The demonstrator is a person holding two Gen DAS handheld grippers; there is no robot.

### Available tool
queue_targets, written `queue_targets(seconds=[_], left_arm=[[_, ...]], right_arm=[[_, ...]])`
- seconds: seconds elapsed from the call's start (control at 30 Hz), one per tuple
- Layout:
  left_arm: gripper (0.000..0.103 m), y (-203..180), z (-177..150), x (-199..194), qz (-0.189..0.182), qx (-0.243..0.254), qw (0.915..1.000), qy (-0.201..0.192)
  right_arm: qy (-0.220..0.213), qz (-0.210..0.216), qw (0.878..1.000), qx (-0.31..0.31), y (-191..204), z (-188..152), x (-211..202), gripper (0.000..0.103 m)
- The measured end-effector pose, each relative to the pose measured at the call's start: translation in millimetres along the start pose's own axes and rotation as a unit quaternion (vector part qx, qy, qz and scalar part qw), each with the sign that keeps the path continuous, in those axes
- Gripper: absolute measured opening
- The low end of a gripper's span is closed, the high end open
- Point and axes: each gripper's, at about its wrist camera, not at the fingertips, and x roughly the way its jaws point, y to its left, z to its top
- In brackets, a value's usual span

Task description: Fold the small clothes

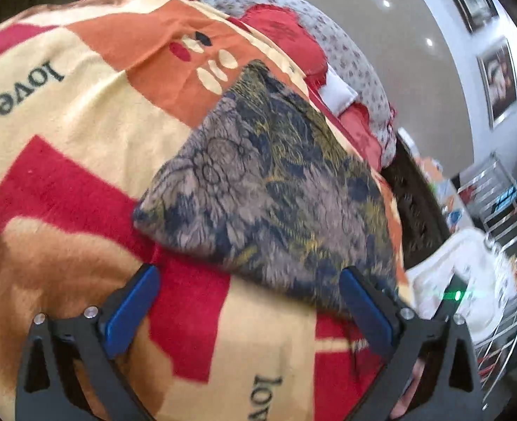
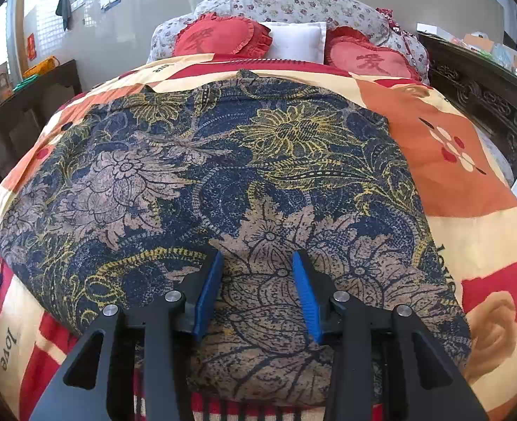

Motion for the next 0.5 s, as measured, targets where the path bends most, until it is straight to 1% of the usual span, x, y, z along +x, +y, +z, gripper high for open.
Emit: queue_targets(seconds=[0.03,0.13,0.17,0.2,0.23,0.3,0.33,0.4,0.47,0.5], left_arm=[[0.103,1,3,1,-0.009,-0.015,0.9998,0.0],[0.103,2,11,8,-0.053,-0.046,0.9975,0.009],[0.103,3,12,11,-0.076,-0.057,0.9953,0.015],[0.103,2,13,14,-0.091,-0.062,0.9938,0.019],[0.103,0,16,16,-0.096,-0.056,0.9936,0.021],[0.102,5,26,17,-0.112,-0.058,0.9919,0.011],[0.099,14,33,16,-0.122,-0.088,0.9886,-0.003],[0.099,23,36,14,-0.139,-0.125,0.9822,-0.017],[0.097,17,36,12,-0.13,-0.113,0.9848,-0.021],[0.093,12,36,10,-0.109,-0.087,0.9899,-0.023]], right_arm=[[0.0,0.001,1.0,0.001,-1,0,0,0.052],[0.0,0.0,1.0,0.0,-1,0,-1,0.052],[0.0,0.001,1.0,0.001,-1,0,-1,0.052],[0.0,0.002,1.0,0.001,-2,0,-1,0.052],[-0.001,0.002,1.0,0.001,-1,0,-1,0.052],[0.0,0.001,1.0,0.0,-1,0,-1,0.052],[0.0,0.001,1.0,0.0,-1,0,-1,0.052],[0.0,0.001,1.0,0.0,-1,0,-1,0.052],[0.0,0.0,1.0,0.0,-1,0,-1,0.052],[0.0,0.001,1.0,0.0,-1,0,-1,0.052]])
